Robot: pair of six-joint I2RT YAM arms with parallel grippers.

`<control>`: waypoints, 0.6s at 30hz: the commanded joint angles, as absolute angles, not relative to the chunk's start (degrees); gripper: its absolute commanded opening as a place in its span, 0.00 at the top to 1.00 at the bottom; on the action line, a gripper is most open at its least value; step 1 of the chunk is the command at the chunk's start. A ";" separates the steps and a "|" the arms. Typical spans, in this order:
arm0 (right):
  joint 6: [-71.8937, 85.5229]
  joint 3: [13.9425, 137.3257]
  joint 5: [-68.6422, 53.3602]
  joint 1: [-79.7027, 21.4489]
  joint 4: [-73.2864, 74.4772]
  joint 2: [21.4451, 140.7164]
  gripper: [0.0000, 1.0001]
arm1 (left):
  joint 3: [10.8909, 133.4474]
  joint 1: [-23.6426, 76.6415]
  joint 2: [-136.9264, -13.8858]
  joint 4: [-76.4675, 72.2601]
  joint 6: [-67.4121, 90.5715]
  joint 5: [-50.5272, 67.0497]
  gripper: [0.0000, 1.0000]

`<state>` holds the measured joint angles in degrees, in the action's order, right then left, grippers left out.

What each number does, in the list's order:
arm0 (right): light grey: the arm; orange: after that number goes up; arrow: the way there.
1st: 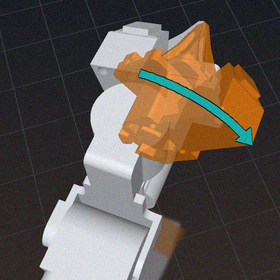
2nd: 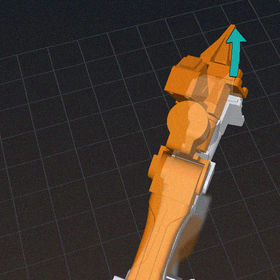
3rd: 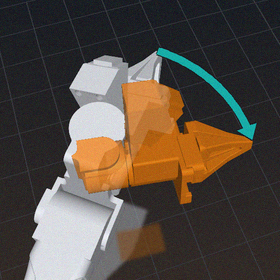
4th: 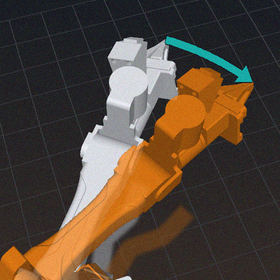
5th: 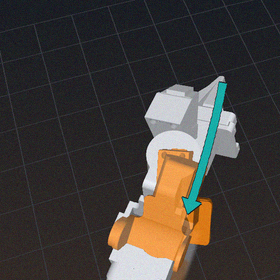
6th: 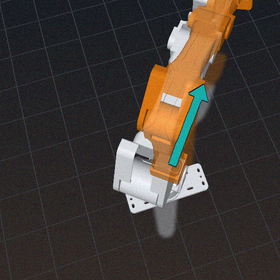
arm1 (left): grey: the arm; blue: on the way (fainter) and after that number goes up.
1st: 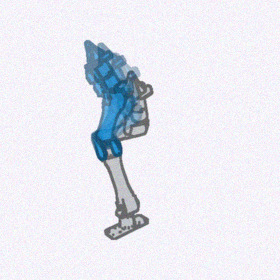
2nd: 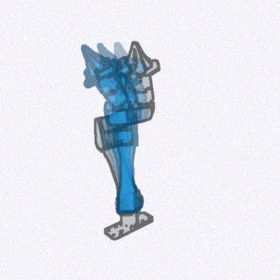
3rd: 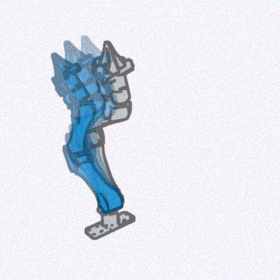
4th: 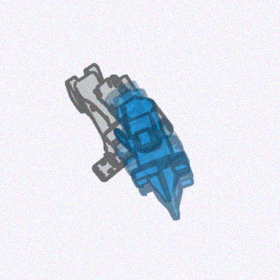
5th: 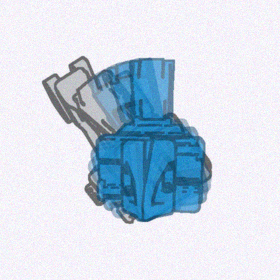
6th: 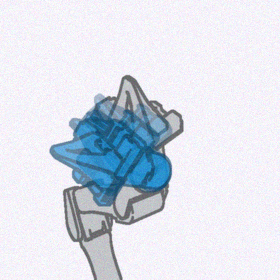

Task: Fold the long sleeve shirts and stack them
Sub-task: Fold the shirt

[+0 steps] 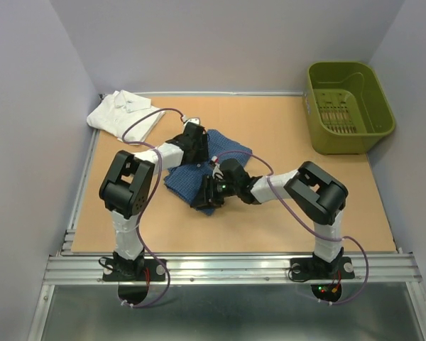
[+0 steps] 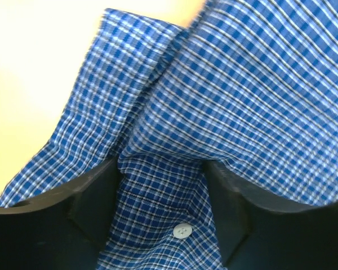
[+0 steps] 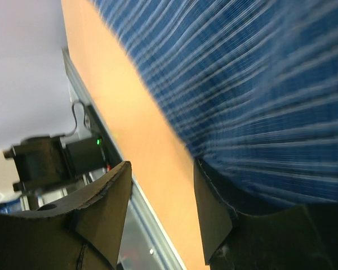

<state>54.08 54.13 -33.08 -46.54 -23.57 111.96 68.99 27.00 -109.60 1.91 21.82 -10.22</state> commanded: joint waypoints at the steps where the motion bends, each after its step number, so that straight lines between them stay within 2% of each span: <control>1: 54.76 52.91 -29.28 -48.87 -19.60 106.80 0.46 | 68.55 26.72 -103.02 -1.30 16.97 -11.42 0.22; 9: 48.43 52.21 -21.71 -43.34 -13.36 94.14 0.45 | 71.63 24.09 -87.65 1.22 24.67 -14.32 0.11; 13: 47.55 53.43 -24.60 -35.53 -12.04 92.37 0.45 | 70.68 23.03 -81.58 7.73 32.77 -14.68 0.11; 18: 47.20 60.53 -26.19 -32.96 -11.87 96.23 0.45 | 60.75 23.82 -74.81 9.23 38.84 -9.94 0.20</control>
